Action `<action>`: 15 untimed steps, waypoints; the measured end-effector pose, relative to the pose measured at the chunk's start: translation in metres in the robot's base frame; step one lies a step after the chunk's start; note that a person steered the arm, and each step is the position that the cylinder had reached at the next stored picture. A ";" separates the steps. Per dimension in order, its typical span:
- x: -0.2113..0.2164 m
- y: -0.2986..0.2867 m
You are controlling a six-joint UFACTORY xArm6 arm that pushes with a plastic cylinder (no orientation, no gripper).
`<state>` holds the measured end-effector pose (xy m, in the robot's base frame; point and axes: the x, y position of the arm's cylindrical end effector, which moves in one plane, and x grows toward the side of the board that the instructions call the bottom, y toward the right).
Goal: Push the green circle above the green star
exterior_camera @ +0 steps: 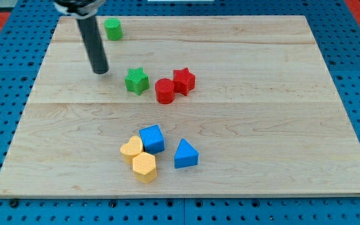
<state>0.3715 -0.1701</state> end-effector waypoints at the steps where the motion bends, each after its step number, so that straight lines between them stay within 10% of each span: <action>1: 0.024 0.056; 2: 0.024 0.109; 5: -0.087 -0.083; 7: -0.150 0.025; 11: -0.096 0.181; 15: -0.056 0.149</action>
<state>0.3159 -0.0209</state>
